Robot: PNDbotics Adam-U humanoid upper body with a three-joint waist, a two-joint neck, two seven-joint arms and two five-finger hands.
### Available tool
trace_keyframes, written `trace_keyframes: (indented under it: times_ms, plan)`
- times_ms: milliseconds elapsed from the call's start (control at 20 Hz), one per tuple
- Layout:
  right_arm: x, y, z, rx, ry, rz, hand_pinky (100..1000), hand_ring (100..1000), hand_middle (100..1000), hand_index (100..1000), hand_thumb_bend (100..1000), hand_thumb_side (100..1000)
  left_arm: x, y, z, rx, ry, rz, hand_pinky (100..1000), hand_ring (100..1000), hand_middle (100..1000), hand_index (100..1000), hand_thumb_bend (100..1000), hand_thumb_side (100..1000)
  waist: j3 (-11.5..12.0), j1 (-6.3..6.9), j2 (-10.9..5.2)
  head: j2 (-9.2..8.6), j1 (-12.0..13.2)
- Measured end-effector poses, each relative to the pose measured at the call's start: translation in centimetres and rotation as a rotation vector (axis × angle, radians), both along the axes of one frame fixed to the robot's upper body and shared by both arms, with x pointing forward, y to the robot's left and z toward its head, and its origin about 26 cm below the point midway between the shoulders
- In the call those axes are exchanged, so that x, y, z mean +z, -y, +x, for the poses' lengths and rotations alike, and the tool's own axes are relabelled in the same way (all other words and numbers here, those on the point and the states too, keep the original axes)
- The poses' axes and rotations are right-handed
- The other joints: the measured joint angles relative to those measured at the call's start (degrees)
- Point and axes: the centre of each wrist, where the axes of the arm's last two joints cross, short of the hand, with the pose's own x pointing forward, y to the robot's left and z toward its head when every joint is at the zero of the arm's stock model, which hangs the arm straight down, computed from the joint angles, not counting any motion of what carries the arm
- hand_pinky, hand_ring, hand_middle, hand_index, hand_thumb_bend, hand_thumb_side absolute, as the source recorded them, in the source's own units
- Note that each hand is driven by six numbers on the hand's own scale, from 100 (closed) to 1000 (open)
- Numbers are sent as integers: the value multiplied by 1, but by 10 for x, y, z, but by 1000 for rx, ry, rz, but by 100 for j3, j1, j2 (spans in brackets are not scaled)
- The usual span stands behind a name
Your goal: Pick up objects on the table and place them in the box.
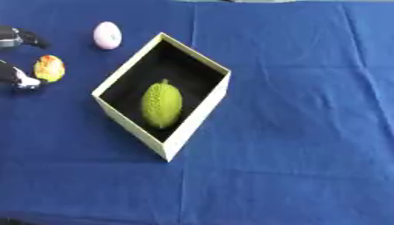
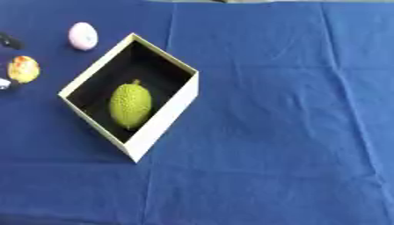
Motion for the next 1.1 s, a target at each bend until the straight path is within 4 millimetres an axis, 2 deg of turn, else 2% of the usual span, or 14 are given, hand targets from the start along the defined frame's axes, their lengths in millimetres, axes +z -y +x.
trace_keyframes:
  times_ms: [50, 200, 650, 700, 900, 1100]
  plan:
    - [0, 0, 0, 0, -1, 0, 892, 851, 439, 735, 100, 513, -1, 0, 0, 4, -3, 6, 883, 894, 827, 946, 403, 448, 0, 0, 0, 0, 0]
    - [-4, 0, 0, -2, -16, 4, 892, 851, 438, 736, 100, 513, -3, -2, 0, 25, 1, 10, 861, 876, 808, 932, 348, 438, 1, -3, 0, -1, 1]
    - [-7, 0, 0, -4, -34, 8, 892, 851, 438, 736, 100, 512, -12, -1, 3, 48, 39, -17, 860, 875, 807, 931, 342, 439, 2, -7, 0, -3, 22]
    - [-7, 0, 0, -4, -35, 8, 894, 851, 435, 736, 100, 511, -12, -1, 3, 47, 42, -17, 812, 816, 749, 882, 209, 410, 2, -7, 0, -3, 24]
    - [-11, 1, -1, -12, -52, 16, 894, 851, 434, 735, 100, 513, -14, 2, 5, 53, 57, -31, 798, 797, 727, 867, 280, 400, -2, 0, 0, -4, 46]
    - [-13, 1, -1, -13, -61, 21, 894, 852, 427, 735, 100, 513, -17, 4, 6, 69, 63, -9, 781, 766, 687, 837, 265, 379, -16, 10, 0, -15, 52]
